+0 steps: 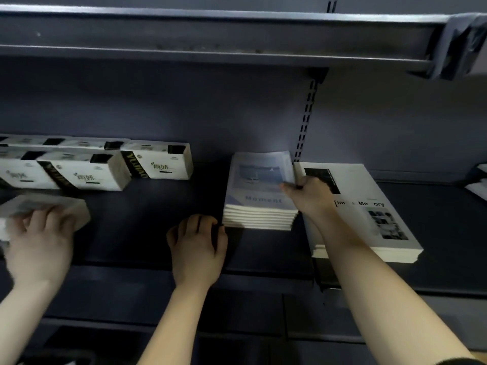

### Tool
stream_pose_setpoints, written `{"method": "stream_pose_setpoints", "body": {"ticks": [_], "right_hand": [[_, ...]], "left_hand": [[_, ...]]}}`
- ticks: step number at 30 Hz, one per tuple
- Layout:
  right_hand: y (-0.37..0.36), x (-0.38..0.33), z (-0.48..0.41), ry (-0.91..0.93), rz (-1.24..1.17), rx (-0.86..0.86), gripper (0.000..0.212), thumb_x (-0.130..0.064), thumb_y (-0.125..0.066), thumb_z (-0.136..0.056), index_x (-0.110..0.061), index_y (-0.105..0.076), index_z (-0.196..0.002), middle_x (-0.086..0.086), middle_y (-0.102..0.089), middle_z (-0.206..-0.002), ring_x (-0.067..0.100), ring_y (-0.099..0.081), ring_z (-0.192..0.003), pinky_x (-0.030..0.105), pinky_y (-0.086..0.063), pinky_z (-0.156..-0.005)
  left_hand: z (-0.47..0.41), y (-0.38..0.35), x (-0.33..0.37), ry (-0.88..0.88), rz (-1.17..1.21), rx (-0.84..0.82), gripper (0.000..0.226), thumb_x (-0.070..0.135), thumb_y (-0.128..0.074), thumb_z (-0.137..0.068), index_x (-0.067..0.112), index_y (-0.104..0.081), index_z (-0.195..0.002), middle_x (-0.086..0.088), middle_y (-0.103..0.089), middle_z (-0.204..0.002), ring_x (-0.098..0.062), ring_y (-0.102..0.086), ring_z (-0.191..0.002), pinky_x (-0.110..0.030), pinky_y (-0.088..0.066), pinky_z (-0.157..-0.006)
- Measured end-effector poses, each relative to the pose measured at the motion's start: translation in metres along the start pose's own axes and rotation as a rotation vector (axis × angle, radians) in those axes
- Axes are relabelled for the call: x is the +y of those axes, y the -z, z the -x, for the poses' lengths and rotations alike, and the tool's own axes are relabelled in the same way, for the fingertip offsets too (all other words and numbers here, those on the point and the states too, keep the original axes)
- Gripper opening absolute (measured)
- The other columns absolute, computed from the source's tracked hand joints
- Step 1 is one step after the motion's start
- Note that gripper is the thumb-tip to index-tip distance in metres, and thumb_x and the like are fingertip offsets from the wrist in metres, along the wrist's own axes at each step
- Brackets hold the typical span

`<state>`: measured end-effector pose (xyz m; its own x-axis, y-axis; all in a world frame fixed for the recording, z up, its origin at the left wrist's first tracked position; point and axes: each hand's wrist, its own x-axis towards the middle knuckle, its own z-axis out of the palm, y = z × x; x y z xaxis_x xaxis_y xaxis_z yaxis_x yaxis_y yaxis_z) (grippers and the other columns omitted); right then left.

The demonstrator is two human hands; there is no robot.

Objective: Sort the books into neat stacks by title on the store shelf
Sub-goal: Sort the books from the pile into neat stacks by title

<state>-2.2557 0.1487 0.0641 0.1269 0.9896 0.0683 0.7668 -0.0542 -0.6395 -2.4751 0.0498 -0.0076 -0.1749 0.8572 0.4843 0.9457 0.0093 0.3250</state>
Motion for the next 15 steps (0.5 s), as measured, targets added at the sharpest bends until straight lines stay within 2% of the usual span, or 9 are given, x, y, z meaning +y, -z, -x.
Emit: {"method": "stream_pose_setpoints", "body": {"ticks": [3,10,15], "right_hand": [[-0.0011,0.0028,-0.0034,0.018,0.039,-0.024,0.038,-0.049,-0.051,-0.092,-0.014,-0.063,-0.084,0.000,-0.058,-0.073,0.020,-0.059,-0.073,0.029,-0.047,-0.063],[-0.0014,0.0044,-0.0042,0.069,0.141,-0.024,0.046,-0.055,-0.045,-0.094,-0.013,-0.064,-0.101,0.002,-0.058,-0.085,0.023,-0.058,-0.083,0.029,-0.043,-0.068],[-0.0035,0.0056,-0.0065,0.081,0.170,-0.025,0.047,-0.056,-0.042,-0.094,-0.018,-0.063,-0.112,0.006,-0.066,-0.101,0.028,-0.061,-0.099,0.035,-0.050,-0.082]], "left_hand": [[0.0004,-0.0006,0.0014,-0.001,-0.016,-0.005,0.038,0.041,-0.036,-0.087,0.016,-0.064,-0.096,-0.006,-0.061,-0.099,-0.030,-0.054,-0.095,-0.047,-0.034,-0.090],[0.0010,-0.0002,0.0038,0.000,-0.022,-0.019,0.042,0.042,-0.033,-0.088,0.016,-0.063,-0.099,-0.007,-0.060,-0.100,-0.030,-0.053,-0.094,-0.048,-0.034,-0.090],[0.0016,-0.0006,0.0035,0.002,-0.015,-0.003,0.040,0.042,-0.035,-0.087,0.016,-0.063,-0.099,-0.007,-0.060,-0.100,-0.030,-0.054,-0.094,-0.048,-0.034,-0.090]]}}
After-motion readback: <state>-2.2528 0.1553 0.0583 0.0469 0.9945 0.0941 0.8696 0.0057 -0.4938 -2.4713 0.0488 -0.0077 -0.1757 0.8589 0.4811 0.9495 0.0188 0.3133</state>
